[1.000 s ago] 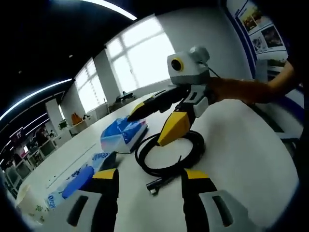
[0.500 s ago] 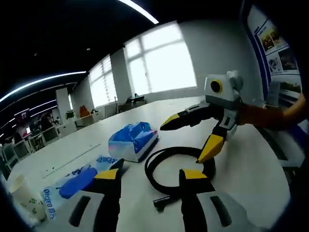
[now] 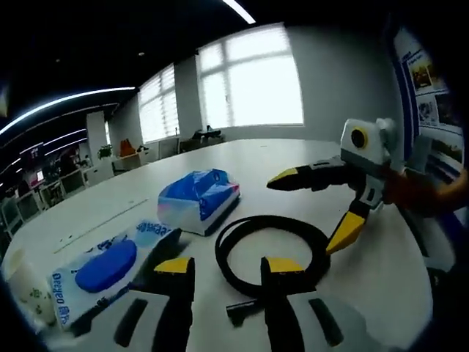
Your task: Arrange the tabletop items into an orderly group along one side of the table until the central work area is clear of visible clutter.
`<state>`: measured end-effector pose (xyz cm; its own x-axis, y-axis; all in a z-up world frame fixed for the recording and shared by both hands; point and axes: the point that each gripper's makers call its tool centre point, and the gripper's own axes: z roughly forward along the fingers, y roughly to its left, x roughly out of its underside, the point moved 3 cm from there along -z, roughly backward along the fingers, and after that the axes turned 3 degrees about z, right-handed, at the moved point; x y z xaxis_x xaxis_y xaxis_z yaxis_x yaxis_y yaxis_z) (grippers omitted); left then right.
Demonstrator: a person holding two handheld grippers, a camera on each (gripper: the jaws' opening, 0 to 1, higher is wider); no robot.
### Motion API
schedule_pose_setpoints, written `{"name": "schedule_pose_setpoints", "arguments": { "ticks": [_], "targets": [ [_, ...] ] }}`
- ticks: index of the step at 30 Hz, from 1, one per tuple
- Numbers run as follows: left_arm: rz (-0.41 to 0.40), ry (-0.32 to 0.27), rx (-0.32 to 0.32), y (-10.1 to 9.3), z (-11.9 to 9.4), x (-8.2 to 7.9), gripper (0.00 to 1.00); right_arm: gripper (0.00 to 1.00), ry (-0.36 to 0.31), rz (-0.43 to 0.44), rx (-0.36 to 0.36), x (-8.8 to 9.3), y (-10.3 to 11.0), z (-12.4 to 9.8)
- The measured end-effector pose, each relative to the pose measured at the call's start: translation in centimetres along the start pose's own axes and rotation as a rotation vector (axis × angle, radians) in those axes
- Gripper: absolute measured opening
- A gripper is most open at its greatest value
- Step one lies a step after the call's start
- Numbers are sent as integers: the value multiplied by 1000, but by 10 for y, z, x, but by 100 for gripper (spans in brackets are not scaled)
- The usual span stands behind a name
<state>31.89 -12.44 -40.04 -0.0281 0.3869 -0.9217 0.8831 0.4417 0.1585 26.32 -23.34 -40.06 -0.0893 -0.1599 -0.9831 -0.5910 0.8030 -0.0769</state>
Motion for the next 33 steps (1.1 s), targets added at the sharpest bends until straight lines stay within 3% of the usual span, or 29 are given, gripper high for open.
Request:
{"name": "schedule_pose_setpoints", "arguments": {
  "ticks": [6, 11, 15, 18, 33],
  "targets": [
    [7, 20, -7, 1, 5, 0, 32, 75, 18, 58, 11, 11, 3, -3],
    [-56, 57, -12, 7, 11, 11, 31, 76, 57, 66, 20, 24, 11, -2],
    [-129, 39, 67, -6, 17, 11, 30, 77, 75, 39, 30, 27, 12, -2],
    [-118, 55, 60, -8, 22, 13, 29, 77, 79, 110, 33, 31, 13, 0],
    [-198, 80, 53, -2, 31, 18, 28, 75, 99, 79, 56, 32, 19, 8]
  ]
}}
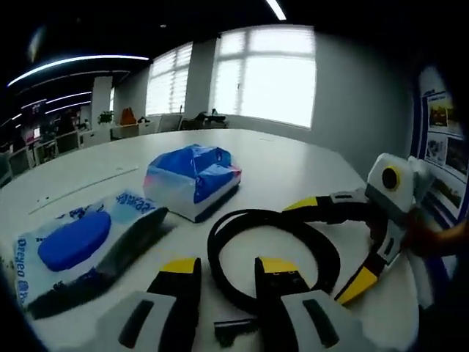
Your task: Arrange the tabletop items into an orderly group along one side of the table until the central work area is clear of visible clutter.
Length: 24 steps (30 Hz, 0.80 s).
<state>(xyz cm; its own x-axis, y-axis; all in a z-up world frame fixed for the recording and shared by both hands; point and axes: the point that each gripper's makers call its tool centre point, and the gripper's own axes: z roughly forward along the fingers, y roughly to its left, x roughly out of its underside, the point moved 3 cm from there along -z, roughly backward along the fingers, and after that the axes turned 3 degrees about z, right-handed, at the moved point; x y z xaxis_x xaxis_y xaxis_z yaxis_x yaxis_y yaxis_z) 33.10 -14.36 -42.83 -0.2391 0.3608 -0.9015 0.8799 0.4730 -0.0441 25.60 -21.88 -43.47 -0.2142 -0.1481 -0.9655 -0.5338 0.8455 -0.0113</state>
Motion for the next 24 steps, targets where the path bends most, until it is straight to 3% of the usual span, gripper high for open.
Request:
{"name": "schedule_pose_setpoints", "arguments": {
  "ticks": [7, 11, 15, 17, 24],
  "targets": [
    [16, 24, -3, -2, 3, 1, 28, 74, 6, 9, 19, 1, -1, 1],
    [21, 29, 0, -3, 4, 1, 21, 75, 4, 5, 13, 0, 3, 5],
    [-13, 13, -13, 2, 5, 0, 17, 72, 15, 14, 56, -1, -2, 8],
    [-40, -24, -4, 3, 6, 0, 16, 72, 14, 13, 51, -2, -1, 10],
    [-54, -21, -5, 7, 5, 0, 12, 72, 7, -15, 55, -8, -1, 13]
  ]
}}
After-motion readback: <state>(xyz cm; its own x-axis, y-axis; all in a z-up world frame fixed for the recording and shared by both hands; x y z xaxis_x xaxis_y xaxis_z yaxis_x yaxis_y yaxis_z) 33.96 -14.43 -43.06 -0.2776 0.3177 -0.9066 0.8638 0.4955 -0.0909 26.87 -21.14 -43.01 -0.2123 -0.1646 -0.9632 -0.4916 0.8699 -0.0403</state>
